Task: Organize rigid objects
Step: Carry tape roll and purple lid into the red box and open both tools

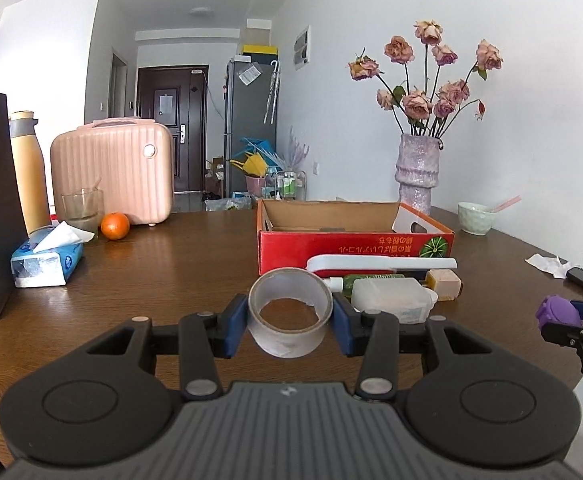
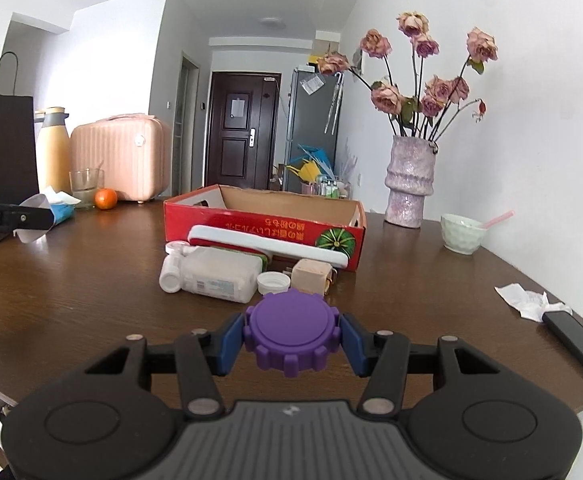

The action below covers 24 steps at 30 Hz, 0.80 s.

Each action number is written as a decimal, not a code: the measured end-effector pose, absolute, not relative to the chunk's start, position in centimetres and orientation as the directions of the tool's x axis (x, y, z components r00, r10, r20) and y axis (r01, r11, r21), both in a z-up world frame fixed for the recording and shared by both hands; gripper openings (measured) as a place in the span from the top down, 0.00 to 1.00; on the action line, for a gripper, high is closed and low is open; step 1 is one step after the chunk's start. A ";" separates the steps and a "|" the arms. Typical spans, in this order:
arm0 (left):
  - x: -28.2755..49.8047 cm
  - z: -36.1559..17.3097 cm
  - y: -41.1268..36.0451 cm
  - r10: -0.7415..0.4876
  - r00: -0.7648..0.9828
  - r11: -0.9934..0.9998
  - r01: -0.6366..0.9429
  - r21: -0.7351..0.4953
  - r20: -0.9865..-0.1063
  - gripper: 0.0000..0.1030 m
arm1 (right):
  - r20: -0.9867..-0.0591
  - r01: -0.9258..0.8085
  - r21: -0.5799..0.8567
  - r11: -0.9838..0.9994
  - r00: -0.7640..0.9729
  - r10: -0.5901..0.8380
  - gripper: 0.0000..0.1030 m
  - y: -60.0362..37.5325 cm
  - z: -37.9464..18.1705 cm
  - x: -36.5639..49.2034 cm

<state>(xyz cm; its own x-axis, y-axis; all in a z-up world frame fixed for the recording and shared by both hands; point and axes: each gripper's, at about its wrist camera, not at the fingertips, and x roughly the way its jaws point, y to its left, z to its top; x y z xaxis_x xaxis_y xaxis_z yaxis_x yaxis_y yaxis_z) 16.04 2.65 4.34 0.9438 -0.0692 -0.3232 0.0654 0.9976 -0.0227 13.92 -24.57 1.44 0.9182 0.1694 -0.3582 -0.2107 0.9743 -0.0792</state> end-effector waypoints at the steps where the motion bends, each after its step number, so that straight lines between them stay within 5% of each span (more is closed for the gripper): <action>1: 16.1 4.4 2.7 -0.069 0.944 0.998 0.065 -0.023 -0.322 0.57 | -0.354 -0.212 -0.081 0.974 0.919 0.170 0.50 -24.4 1.6 14.1; 10: 21.8 7.6 3.9 -0.150 0.928 0.988 0.135 -0.069 -0.341 0.57 | -0.345 -0.252 -0.037 0.967 0.911 0.224 0.50 -24.8 5.1 19.4; 24: 41.8 13.4 4.4 -0.201 0.888 0.980 0.186 -0.078 -0.414 0.57 | -0.329 -0.285 -0.061 0.957 0.911 0.251 0.50 -24.2 13.3 37.4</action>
<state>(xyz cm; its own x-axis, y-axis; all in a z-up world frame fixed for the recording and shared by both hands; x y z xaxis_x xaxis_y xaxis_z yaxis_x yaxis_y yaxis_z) 41.78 4.41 13.42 0.8876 -0.2012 -0.4143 0.1855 0.9795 -0.0783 37.42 -24.22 13.25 0.9105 0.2506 -0.3289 -0.2852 0.9565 -0.0609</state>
